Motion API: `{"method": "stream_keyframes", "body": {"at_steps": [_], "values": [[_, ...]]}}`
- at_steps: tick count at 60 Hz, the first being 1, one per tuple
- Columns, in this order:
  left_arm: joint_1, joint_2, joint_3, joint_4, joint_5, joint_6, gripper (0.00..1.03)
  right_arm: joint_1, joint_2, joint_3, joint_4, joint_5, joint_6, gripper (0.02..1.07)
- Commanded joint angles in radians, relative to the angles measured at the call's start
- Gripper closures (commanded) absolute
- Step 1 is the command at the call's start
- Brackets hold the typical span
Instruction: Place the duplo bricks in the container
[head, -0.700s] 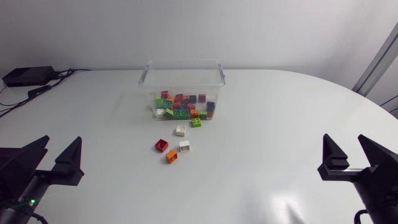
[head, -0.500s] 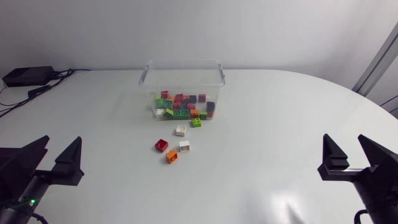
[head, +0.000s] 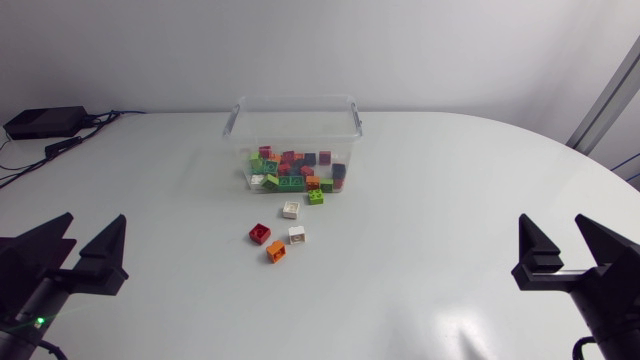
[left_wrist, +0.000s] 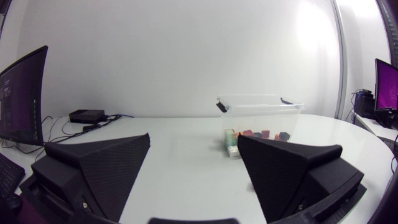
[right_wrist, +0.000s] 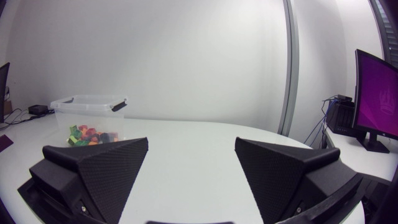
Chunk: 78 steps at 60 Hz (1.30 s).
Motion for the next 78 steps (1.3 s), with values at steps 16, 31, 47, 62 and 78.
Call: {"method": "stream_keyframes", "body": {"at_steps": [16, 31, 47, 62, 78], "values": [[-0.106, 0.438, 0.281, -0.022, -0.003, -0.04, 0.06, 0.057, 0.283, 0.223, 0.021, 0.005, 0.031, 0.06], [-0.167, 0.837, 0.477, -0.138, -0.012, -0.078, 0.06, 0.166, 0.51, 0.325, 0.018, 0.083, 0.061, 0.06], [-0.259, 1.241, 0.724, -0.332, -0.026, 0.009, 0.06, 0.328, 0.822, 0.528, -0.166, 0.24, 0.083, 0.06], [-0.319, 1.544, 0.92, -0.483, -0.025, 0.097, 0.06, 0.387, 1.058, 0.683, -0.349, 0.075, 0.066, 0.06], [-0.382, 1.741, 1.043, -0.491, -0.025, 0.095, 0.06, 0.474, 1.24, 0.749, -0.362, -0.006, 0.054, 0.07]]}}
